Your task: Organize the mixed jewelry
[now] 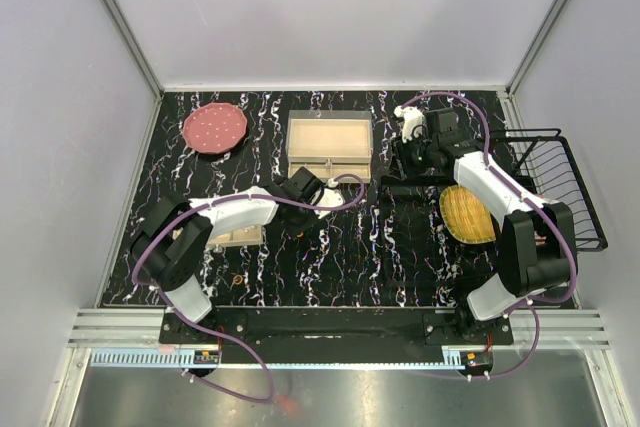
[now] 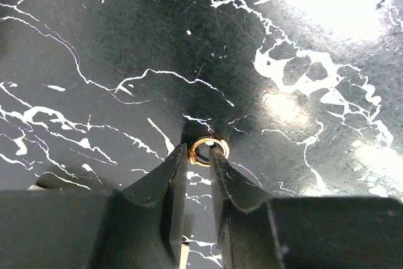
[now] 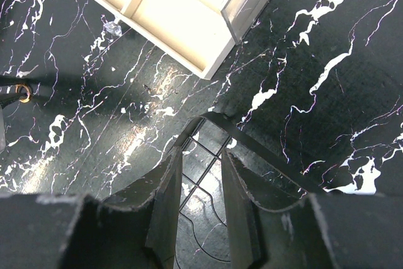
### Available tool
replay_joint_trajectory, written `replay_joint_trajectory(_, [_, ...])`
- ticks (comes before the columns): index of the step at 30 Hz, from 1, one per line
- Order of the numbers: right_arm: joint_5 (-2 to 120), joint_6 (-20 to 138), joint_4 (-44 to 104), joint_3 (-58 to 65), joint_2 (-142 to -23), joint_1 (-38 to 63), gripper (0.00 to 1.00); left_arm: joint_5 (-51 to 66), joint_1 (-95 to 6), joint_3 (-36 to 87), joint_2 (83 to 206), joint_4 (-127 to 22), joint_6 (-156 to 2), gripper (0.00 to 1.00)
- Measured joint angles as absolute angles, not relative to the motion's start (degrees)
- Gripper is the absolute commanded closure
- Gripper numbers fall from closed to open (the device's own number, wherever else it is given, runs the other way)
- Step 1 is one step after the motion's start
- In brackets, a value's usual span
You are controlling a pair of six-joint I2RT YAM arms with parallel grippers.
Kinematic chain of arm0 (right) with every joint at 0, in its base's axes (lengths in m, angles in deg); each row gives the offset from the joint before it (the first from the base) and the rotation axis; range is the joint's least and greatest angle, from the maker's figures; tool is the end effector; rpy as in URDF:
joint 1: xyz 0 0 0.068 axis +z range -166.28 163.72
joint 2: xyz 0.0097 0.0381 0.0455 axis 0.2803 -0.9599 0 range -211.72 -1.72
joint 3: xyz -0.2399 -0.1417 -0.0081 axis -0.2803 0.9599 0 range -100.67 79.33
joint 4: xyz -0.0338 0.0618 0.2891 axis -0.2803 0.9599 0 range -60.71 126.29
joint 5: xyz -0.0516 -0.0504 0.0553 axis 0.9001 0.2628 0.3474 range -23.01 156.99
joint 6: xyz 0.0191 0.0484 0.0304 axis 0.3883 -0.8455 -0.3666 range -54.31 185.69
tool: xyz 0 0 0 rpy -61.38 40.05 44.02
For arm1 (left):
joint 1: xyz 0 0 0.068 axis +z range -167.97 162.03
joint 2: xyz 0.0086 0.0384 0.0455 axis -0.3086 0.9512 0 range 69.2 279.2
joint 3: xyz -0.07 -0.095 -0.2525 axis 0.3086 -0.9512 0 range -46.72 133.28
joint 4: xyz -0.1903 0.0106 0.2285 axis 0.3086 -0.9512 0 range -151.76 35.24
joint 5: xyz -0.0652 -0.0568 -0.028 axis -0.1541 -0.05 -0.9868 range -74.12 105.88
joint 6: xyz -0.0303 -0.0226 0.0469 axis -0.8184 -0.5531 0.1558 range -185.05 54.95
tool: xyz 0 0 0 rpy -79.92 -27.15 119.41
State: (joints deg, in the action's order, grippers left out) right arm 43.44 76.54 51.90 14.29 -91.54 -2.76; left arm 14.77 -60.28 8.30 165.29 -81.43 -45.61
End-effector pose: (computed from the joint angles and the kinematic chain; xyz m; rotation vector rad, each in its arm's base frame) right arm 0.3645 0.1060 0.2347 -0.6860 2.2675 0.5135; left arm 0.2557 -0.2338 0.1315 1.4216 2.3675 -0.1336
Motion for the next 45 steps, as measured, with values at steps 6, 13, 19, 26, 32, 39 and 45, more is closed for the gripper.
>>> replay_joint_trajectory(6, [43.4, 76.5, 51.9, 14.3, -91.5, -2.8, 0.62, 14.2, -60.3, 8.3, 165.4, -81.6, -45.6, 0.87])
replay_joint_trajectory(13, [43.4, 76.4, 51.9, 14.3, -91.5, -2.8, 0.62, 13.4, -60.4, 8.3, 165.4, -81.7, -45.6, 1.00])
replay_joint_trajectory(19, [43.3, 76.3, 51.9, 14.3, -91.5, -2.8, 0.63, 13.3, -60.3, 8.3, 165.3, -81.7, -45.5, 1.00])
replay_joint_trajectory(26, [40.5, 75.7, 52.5, 14.0, -90.6, -2.9, 0.59, 12.0, -57.0, 8.9, 164.0, -84.3, -45.5, 1.00])
replay_joint_trajectory(32, [31.5, 75.5, 54.6, 12.3, -86.3, -3.0, 0.54, 10.0, -51.5, 15.0, 157.8, -86.9, -45.6, 1.00])
replay_joint_trajectory(39, [19.7, 70.0, 52.7, 9.6, -84.0, -2.4, 0.47, 9.2, -51.3, 24.7, 152.4, -85.7, -48.2, 1.00])
replay_joint_trajectory(45, [19.0, 65.3, 50.2, 6.7, -84.6, 3.5, 0.46, 11.2, -51.3, 30.1, 152.0, -83.5, -54.9, 1.00])
